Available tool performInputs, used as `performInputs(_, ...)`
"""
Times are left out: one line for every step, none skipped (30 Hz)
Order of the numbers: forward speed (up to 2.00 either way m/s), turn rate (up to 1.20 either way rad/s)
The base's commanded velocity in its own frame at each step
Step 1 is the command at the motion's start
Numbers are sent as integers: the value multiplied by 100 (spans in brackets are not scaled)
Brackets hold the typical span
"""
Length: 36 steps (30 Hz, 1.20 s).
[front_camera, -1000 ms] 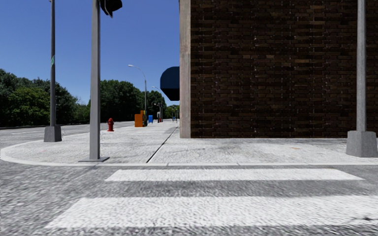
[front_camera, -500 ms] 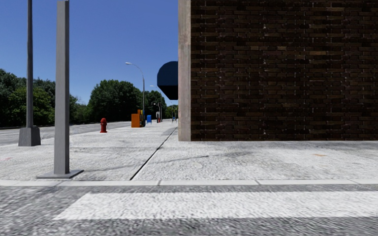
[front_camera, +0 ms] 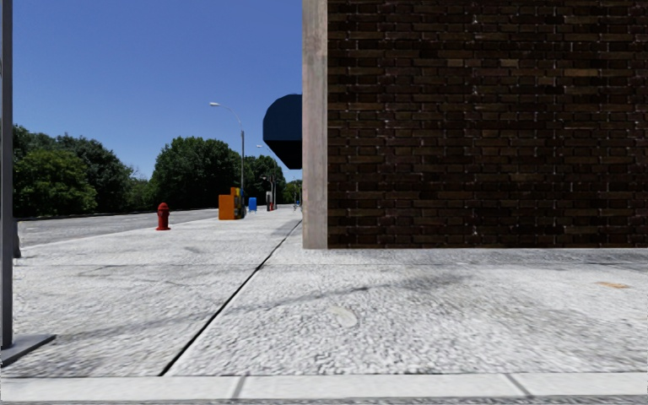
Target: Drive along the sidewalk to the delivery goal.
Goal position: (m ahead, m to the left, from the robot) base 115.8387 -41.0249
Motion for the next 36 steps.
performInputs(181,0)
performInputs(181,0)
performInputs(181,0)
performInputs(181,0)
performInputs(181,0)
performInputs(181,0)
performInputs(181,0)
performInputs(181,9)
performInputs(181,9)
performInputs(181,29)
performInputs(181,52)
performInputs(181,67)
performInputs(181,73)
performInputs(181,75)
performInputs(181,75)
performInputs(181,76)
performInputs(181,76)
performInputs(181,76)
performInputs(181,76)
performInputs(181,76)
performInputs(181,76)
performInputs(181,76)
performInputs(181,71)
performInputs(181,26)
performInputs(181,26)
performInputs(181,0)
performInputs(181,0)
performInputs(181,0)
performInputs(181,0)
performInputs(181,0)
performInputs(181,0)
performInputs(181,0)
performInputs(181,0)
performInputs(181,0)
performInputs(181,0)
performInputs(181,0)
